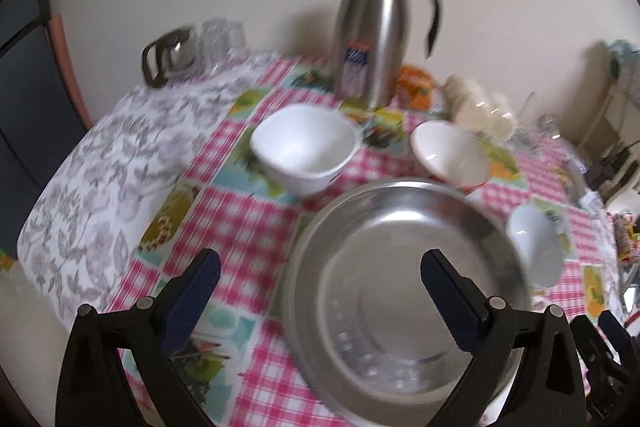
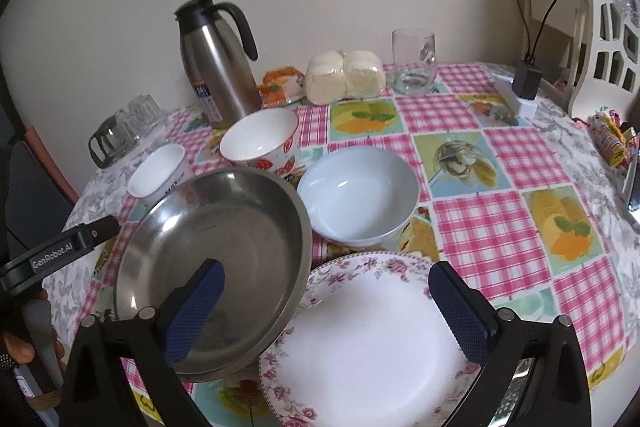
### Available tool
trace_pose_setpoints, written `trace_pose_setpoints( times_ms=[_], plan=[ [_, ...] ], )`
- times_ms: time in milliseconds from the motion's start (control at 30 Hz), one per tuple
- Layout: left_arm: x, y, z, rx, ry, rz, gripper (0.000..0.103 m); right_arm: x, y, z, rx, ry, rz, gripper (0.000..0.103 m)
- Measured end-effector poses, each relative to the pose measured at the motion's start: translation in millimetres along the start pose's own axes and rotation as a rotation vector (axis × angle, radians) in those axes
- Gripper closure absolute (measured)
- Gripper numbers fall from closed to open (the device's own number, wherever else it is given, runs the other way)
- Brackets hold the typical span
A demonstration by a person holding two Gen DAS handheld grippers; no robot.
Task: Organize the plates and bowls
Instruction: 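Open the left gripper to release the basin and withdraw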
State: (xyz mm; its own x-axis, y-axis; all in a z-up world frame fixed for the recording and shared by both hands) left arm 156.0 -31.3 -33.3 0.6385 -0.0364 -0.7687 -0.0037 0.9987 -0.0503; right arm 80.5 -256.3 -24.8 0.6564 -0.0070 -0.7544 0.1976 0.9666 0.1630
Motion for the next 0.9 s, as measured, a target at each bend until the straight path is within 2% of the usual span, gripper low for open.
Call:
trace_pose_setpoints(
  times_ms=[133, 333, 467, 600, 667, 833, 900],
  plan=[
    [-17.3, -22.2, 4.9, 0.036, -0.061, -0.044, 0.003, -16.1, -6.3, 6.7, 0.009, -0.035, 0.006, 0.000],
    [-38.6, -60.4, 4.0, 0.092, -0.124, -0.121, 0.003, -41.6, -25.5, 15.4, 0.007, -0.097, -0.040, 0.000],
    [-54.1, -82.1, 1.5, 0.098, -0.153, -0.157, 0.003, -59.3, -39.2, 21.4, 0.025, -0.144, -0.024, 0.000],
    [-67.2, -109.2, -8.5, 0.145, -0.177, -0.199, 0.003, -73.2, -52.4, 22.9, 0.022, -0.175, -0.034, 0.000],
    [-70.0, -120.9, -15.6, 0.164, -0.172, -0.216, 0.003, -78.4, -62.7, 22.0, 0.031, -0.179, -0.051, 0.000],
    [-75.1, -151.7, -37.7, 0.151, -0.118, -0.344, 0.003, -85.7, -86.4, 17.6, 0.064, -0.181, -0.055, 0.000],
    [-74.4, -161.0, -45.2, 0.164, -0.104, -0.350, 0.003, -89.6, -98.0, 15.8, 0.076, -0.184, -0.066, 0.000]
  ],
)
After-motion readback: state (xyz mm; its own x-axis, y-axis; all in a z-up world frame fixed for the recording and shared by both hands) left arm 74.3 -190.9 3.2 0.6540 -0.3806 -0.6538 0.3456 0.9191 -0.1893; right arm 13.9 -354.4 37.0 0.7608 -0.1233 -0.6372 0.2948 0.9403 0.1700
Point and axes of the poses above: each gripper's, at about its wrist camera, not at the fingertips, and x roughly the way its jaws point, y to its left, z to its top, the point moved 9 cm from there along x, roughly the way its jaws point, and after that the axes turned 2 degrees about z, right-handed, at the moved point
